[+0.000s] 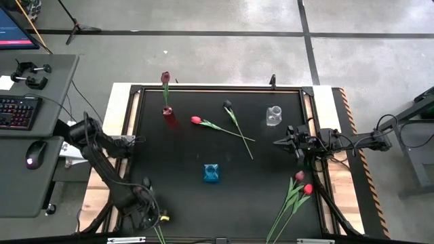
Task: Sort flowers into vase by color
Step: Put the left dark red flower into the red vase
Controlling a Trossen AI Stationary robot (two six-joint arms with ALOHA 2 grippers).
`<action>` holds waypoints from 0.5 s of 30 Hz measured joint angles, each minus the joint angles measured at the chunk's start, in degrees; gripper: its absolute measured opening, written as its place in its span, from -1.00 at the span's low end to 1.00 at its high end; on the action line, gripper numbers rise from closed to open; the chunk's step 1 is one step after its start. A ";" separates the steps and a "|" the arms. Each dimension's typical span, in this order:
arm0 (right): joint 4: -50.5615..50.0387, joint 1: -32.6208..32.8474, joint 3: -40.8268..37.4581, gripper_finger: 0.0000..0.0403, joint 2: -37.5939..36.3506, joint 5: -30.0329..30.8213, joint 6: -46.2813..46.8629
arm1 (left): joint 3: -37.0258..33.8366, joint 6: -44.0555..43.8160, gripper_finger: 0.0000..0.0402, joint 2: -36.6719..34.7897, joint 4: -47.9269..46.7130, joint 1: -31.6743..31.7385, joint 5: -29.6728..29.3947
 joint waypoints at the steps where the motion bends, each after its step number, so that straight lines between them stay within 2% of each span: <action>1: 0.02 -0.02 0.02 -1.00 -0.01 0.00 0.00 | 0.02 0.00 0.02 0.04 -1.38 0.60 -0.02; 7: 0.02 0.00 0.00 -1.00 0.00 0.00 0.00 | 0.00 0.26 0.02 0.09 -2.58 2.44 -0.73; 15: 0.02 0.00 0.01 -1.00 -0.01 0.00 0.00 | 2.45 -0.16 0.02 0.09 -2.50 -1.49 0.75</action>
